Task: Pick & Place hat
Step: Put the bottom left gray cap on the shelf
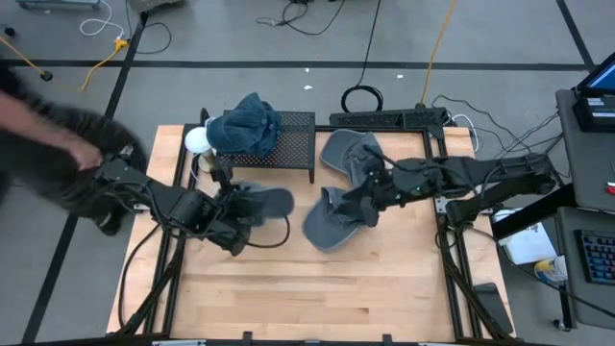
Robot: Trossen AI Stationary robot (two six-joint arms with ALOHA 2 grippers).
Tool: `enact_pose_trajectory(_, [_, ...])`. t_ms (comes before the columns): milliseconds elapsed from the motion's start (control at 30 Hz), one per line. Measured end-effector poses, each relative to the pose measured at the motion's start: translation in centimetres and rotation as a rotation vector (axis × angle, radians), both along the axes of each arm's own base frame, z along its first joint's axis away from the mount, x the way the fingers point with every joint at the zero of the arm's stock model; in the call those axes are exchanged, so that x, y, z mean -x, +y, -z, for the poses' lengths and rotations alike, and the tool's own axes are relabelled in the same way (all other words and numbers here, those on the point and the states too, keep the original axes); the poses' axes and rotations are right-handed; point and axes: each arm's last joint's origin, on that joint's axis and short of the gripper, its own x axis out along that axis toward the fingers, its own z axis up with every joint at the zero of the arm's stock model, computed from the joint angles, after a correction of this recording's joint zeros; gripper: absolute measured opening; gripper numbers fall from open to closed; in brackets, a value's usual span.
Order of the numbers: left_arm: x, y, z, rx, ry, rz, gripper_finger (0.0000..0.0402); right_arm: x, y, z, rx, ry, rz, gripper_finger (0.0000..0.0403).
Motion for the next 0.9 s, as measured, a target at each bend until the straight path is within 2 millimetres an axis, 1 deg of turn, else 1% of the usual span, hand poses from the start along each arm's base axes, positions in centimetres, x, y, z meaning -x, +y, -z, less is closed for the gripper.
enact_pose_trajectory(200, [-1.5, -0.3, -2.5, -0.156, -0.126, 0.086, 0.0008, -1.6, 0.5, 1.8, -0.192, -0.173, -0.049, 0.0298])
enact_pose_trajectory(300, [-2.3, -0.4, -3.8, -0.209, -0.179, 0.119, 0.0008, -2.0, 0.6, 2.3, -0.262, -0.247, -0.050, 0.0298])
enact_pose_trajectory(400, [-3.0, -0.6, -5.1, -0.321, -0.214, 0.134, 0.0008, -2.1, 0.6, 2.6, -0.335, -0.341, -0.049, 0.0297])
enact_pose_trajectory(533, [-3.9, -0.8, -6.8, -0.508, -0.187, 0.123, 0.0008, -1.8, 0.5, 2.3, -0.471, -0.534, -0.042, 0.0297])
enact_pose_trajectory(667, [-4.7, -0.3, -8.4, -0.646, -0.108, 0.098, 0.0008, -1.3, 0.2, 1.9, -0.597, -0.724, 0.029, 0.0297])
enact_pose_trajectory(767, [-5.3, 0.7, -9.1, -0.686, -0.067, 0.079, 0.0008, -1.2, -0.1, 2.0, -0.658, -0.780, 0.111, 0.0297])
enact_pose_trajectory(900, [-5.8, 2.2, -9.5, -0.698, -0.048, 0.048, 0.0008, -1.2, -0.4, 2.1, -0.730, -0.803, 0.209, 0.0293])
